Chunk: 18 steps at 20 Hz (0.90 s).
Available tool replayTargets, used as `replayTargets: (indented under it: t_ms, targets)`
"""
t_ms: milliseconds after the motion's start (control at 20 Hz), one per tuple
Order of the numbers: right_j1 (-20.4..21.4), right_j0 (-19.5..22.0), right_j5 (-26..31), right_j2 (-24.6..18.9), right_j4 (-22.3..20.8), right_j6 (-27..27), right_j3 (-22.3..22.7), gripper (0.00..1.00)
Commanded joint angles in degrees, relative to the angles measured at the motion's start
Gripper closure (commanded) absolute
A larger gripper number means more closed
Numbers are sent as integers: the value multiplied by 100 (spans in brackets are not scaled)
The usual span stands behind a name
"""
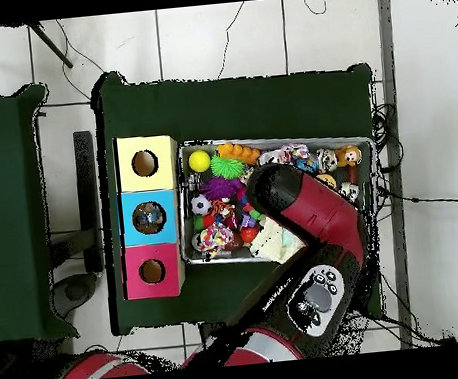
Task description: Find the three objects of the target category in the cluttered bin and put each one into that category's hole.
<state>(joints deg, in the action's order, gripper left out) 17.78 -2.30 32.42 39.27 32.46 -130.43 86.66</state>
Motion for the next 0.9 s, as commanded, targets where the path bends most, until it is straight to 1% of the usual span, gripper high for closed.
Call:
replayTargets:
  t_ms: [50,100,150,200,250,300,350,400,500,650,750,900]
  targets:
    - [-247,608,652,-808,-157,-525,-337,0]
    - [-130,921,332,-1142,-509,435,-420,0]
    - [-26,1196,228,-1453,-914,1386,-564,0]
    - [143,1553,27,-1988,-1333,2454,-618,0]
    - [223,1698,136,-2263,-1758,3189,-744,0]
    - [353,1934,108,-2751,-2205,4065,-780,0]
    - [457,2069,318,-3066,-2406,4399,-691,0]
    - [567,2292,338,-3517,-2650,4847,-566,0]
    - [699,2673,453,-4177,-3026,5261,-394,0]
    - [787,3002,700,-4743,-3422,5571,-284,0]
    - [876,3121,792,-4971,-3625,5618,-200,0]
    - [969,3200,827,-5152,-3805,5560,-106,0]
